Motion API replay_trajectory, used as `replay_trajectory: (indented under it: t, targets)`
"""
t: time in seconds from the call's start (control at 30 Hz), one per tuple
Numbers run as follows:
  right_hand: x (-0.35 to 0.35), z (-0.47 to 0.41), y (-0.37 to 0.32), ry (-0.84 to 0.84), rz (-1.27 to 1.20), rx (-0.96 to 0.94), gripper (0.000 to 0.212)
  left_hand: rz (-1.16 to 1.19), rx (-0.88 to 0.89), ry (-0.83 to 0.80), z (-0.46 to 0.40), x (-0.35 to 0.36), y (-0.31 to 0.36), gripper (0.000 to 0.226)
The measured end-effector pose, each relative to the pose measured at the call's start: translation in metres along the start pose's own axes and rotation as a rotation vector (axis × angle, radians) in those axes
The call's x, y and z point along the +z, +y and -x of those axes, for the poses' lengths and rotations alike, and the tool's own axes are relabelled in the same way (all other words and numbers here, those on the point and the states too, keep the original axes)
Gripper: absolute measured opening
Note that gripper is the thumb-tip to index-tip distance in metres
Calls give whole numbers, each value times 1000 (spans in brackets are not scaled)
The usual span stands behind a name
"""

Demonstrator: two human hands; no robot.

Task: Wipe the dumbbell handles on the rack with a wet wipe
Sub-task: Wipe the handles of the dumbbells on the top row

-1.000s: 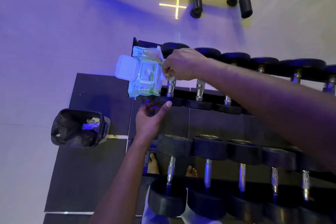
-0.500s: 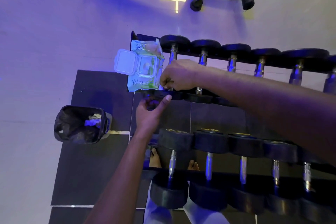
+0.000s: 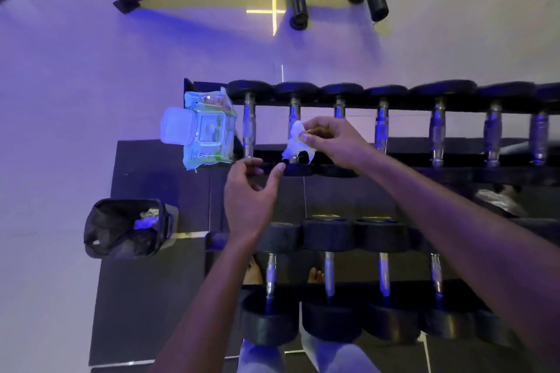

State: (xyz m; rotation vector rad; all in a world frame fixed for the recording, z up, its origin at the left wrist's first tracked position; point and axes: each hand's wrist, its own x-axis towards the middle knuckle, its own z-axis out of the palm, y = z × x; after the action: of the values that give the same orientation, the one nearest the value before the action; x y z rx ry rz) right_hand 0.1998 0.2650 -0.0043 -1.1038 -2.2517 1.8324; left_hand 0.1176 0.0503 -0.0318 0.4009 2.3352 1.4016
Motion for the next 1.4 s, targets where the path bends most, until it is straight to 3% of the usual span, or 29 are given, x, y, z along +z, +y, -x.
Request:
replay_trajectory:
  t: [0.17,0.3,0.37,0.5,0.67,0.8,1.03,1.2,1.3,1.4]
  targets:
    - [-22,9,16,75,251,-43,24,-136,12,-31,8,39,6,43]
    - [-28,-2,25,68,569,-195,22,-152,-18,28,11,52,-4,45]
    - [-23,-7,28,32,724,-267,23,-139,-28,41,12,54,-6,46]
    - [-4,-12,35,-112,757,-329,25,-116,-31,35,14,55,-8,45]
    - [0,-18,35,-97,821,-402,17,-70,-11,11,14,54,-14,46]
    - [4,-30,18,-132,1057,-504,22,-44,-14,7,14,53,-18,46]
    - [38,-51,-28,-303,1486,-498,20,50,-35,-59,13,48,-25,44]
    - [35,-47,-26,-295,1420,-460,18,55,-41,-49,16,45,-31,37]
    - [16,-33,-1,-193,1230,-466,20,62,-62,-33,15,40,-37,34]
    - [9,-21,20,-108,937,-348,14,93,-71,-25,14,40,-38,36]
